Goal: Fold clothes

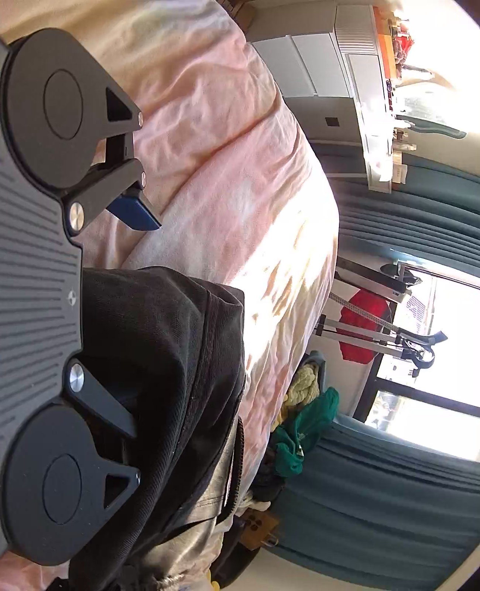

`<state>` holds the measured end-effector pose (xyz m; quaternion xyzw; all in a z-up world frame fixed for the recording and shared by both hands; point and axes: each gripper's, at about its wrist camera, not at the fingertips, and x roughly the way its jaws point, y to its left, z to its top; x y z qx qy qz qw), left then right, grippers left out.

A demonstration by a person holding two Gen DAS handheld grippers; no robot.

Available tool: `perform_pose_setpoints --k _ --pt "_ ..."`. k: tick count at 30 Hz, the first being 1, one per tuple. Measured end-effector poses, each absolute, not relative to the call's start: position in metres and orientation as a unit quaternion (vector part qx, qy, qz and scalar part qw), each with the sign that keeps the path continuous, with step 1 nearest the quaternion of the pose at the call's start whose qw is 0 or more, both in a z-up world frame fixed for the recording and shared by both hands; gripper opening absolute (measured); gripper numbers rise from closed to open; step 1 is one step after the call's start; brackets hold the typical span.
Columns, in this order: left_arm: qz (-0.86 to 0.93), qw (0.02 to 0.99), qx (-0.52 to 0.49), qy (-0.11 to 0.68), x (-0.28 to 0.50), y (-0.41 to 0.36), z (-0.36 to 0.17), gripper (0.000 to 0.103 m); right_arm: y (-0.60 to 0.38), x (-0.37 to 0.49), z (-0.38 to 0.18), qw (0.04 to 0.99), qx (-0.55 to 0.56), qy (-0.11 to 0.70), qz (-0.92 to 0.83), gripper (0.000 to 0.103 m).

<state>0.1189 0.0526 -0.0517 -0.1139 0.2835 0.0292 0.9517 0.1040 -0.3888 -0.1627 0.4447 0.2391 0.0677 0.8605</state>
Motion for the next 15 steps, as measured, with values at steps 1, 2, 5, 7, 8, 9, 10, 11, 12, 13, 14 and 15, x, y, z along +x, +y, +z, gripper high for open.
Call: perform_pose_setpoints --k 1,2,5,7,8,9,10,11,12,13,14,15 --pt "0.029 0.952 -0.109 0.284 0.12 0.053 -0.052 0.083 -0.392 0.106 -0.173 0.851 0.457 0.251 0.066 0.043" --pt "0.029 0.954 -0.101 0.282 0.115 0.043 -0.058 0.083 -0.395 0.108 -0.183 0.84 0.469 0.263 0.064 0.043" --pt "0.029 0.959 -0.072 0.273 0.096 0.016 -0.071 0.084 -0.395 0.106 -0.187 0.841 0.464 0.27 0.065 0.044" --pt "0.027 0.962 -0.051 0.265 0.091 0.013 -0.072 0.081 -0.392 0.103 -0.183 0.85 0.449 0.266 0.067 0.045" --pt "0.027 0.964 -0.044 0.262 0.088 0.012 -0.071 0.077 -0.391 0.101 -0.181 0.855 0.442 0.264 0.068 0.045" --pt "0.027 0.964 -0.042 0.261 0.084 0.012 -0.069 0.077 -0.389 0.099 -0.18 0.859 0.434 0.262 0.069 0.047" --pt "0.027 0.964 -0.04 0.26 0.08 0.012 -0.068 0.077 -0.389 0.098 -0.178 0.862 0.429 0.262 0.067 0.047" --pt "0.027 0.965 -0.039 0.26 0.076 0.012 -0.066 0.077 -0.39 0.097 -0.177 0.859 0.434 0.263 0.068 0.048" --pt "0.027 0.965 -0.037 0.259 0.072 0.012 -0.064 0.077 -0.392 0.097 -0.177 0.856 0.439 0.265 0.068 0.048" --pt "0.027 0.965 -0.035 0.258 0.068 0.012 -0.062 0.078 -0.393 0.096 -0.176 0.853 0.444 0.266 0.068 0.048" --pt "0.027 0.965 -0.039 0.258 0.065 0.013 -0.06 0.079 -0.395 0.094 -0.175 0.851 0.447 0.267 0.066 0.051" --pt "0.029 0.965 -0.042 0.258 0.063 0.015 -0.058 0.08 -0.397 0.092 -0.174 0.85 0.45 0.267 0.064 0.055"
